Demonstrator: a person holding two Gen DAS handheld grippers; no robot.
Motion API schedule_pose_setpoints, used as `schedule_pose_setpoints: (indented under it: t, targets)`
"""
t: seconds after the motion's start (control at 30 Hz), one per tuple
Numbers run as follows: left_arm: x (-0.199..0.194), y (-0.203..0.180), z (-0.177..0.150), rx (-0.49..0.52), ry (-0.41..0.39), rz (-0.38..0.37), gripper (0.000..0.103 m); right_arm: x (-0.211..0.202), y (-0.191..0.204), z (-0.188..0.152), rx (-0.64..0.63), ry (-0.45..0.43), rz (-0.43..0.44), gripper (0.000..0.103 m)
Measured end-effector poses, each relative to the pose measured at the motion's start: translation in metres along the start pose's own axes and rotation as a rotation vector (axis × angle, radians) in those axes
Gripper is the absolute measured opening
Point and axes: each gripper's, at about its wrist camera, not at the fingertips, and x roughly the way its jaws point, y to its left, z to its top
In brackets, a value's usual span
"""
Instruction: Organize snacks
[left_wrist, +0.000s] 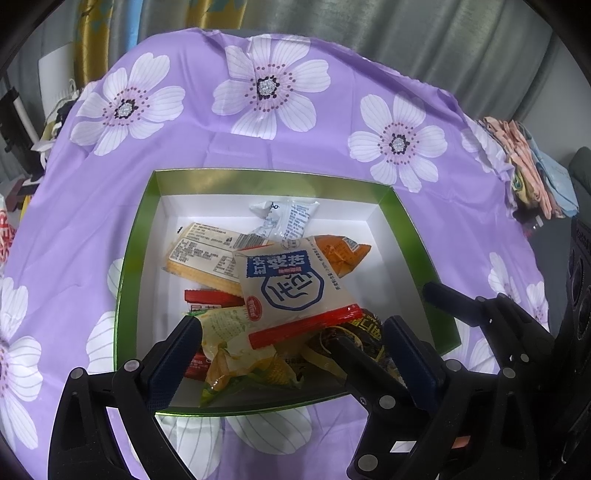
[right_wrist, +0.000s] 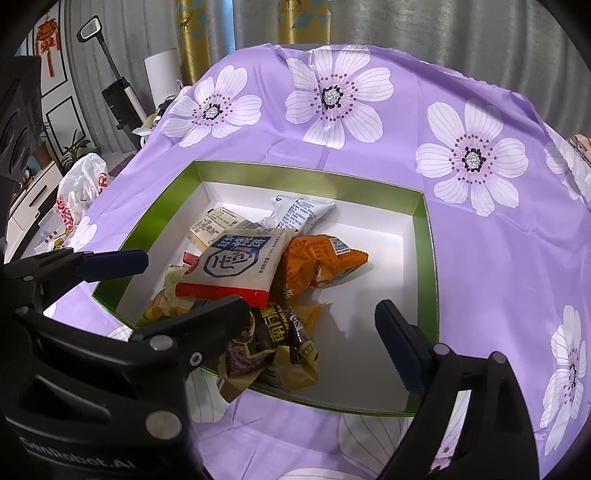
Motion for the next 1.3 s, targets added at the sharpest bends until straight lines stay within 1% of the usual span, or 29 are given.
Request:
schedule_pose_setpoints:
  t: [0.1, 0.17, 0.2, 0.67, 1.3]
  targets:
    - [0.000, 0.001, 0.001, -0.002, 0.000, 0.009, 0.101, 0.000, -0.001, 0.000, 0.002, 0.001, -0.002, 0.092]
    - [-0.001, 0.002, 0.002, -0.006, 0.001, 0.008, 0.101, 0.000, -0.001, 0.001, 0.006, 0.001, -0.007, 0.099]
    - [-0.001, 0.002, 0.002, -0.008, 0.000, 0.008, 0.101, -0.001, -0.001, 0.000, 0.008, -0.001, -0.008, 0.100]
    - [-0.002, 0.004, 0.003, -0.008, -0.005, 0.008, 0.102, -0.004, -0.002, 0.001, 0.012, -0.003, -0.013, 0.101]
    - [-0.021, -0.004, 0.000, 0.004, -0.041, 0.016, 0.102, -0.020, 0.002, 0.003, -0.003, -0.025, -0.028, 0.102]
